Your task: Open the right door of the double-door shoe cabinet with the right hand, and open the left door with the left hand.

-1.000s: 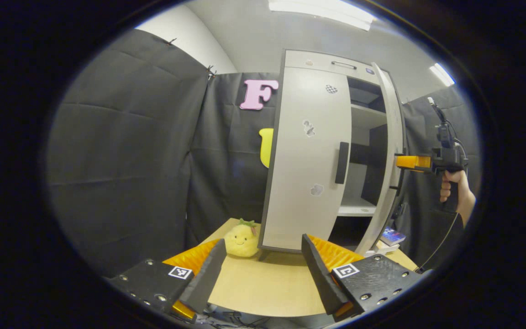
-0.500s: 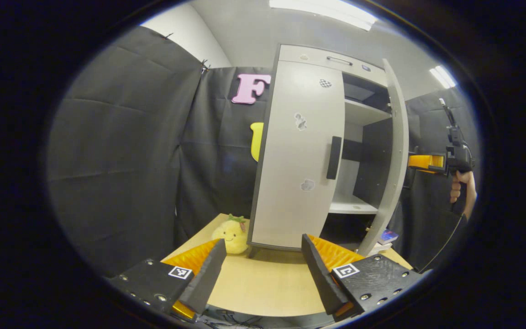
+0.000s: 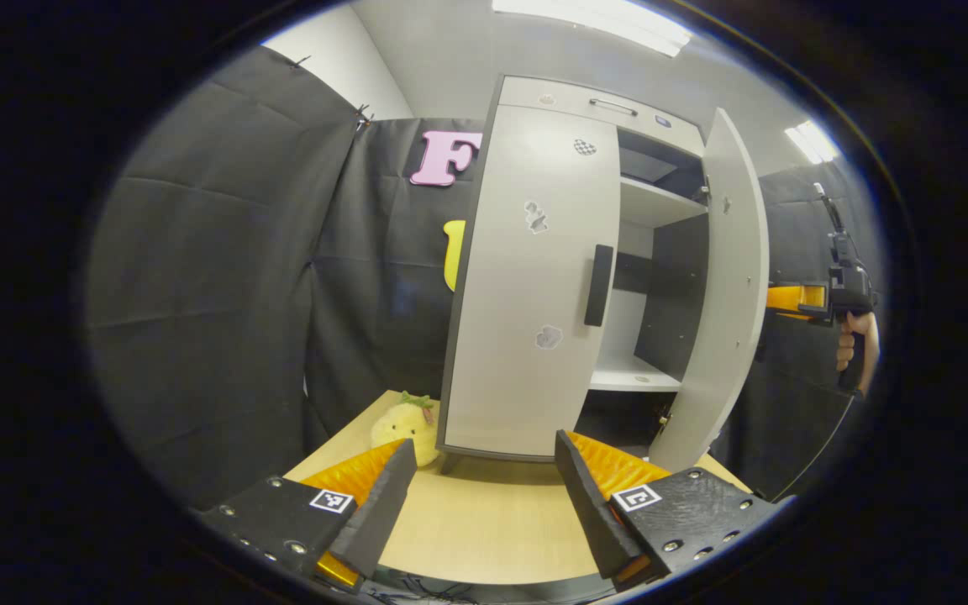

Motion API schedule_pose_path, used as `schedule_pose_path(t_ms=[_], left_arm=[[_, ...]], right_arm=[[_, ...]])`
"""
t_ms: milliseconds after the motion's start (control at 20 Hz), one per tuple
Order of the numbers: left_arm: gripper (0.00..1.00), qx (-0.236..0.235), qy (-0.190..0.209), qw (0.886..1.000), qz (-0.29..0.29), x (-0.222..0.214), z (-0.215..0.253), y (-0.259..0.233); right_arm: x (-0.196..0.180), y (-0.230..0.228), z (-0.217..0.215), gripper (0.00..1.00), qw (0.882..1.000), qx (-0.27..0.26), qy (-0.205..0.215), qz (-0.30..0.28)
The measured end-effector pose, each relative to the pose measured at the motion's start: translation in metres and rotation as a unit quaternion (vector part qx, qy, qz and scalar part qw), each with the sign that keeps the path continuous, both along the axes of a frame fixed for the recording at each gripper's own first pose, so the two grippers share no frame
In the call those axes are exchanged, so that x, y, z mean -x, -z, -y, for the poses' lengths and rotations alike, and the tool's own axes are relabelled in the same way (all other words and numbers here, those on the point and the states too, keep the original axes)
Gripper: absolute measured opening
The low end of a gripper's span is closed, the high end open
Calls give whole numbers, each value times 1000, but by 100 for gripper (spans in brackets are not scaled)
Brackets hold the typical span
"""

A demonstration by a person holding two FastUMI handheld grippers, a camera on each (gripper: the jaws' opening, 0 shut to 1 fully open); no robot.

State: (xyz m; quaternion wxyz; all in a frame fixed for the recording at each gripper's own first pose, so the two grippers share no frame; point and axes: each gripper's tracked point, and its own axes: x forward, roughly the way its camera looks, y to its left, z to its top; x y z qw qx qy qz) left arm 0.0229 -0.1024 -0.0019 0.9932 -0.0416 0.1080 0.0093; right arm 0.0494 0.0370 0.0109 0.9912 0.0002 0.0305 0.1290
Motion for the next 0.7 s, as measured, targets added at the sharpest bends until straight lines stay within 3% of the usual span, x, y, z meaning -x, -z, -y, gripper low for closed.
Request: schedule_pose_path(t_ms=[150, 200, 500, 650, 700], left_arm=[[94, -4, 6, 1000, 3, 0, 0, -3], [95, -5, 8, 1000, 3, -2, 0, -3], [95, 7, 15, 1000, -3, -5, 3, 3], [95, 12, 21, 1000, -5, -8, 7, 5], [95, 12, 23, 1000, -5, -9, 8, 5]], right_arm=[[2, -1, 13, 5, 1000, -3, 6, 2], [2, -3, 17, 8, 1000, -4, 4, 5], [0, -11, 56, 8, 999, 34, 12, 29], [-7, -17, 83, 11, 999, -1, 30, 25], [-11, -19, 96, 7, 998, -1, 46, 30]])
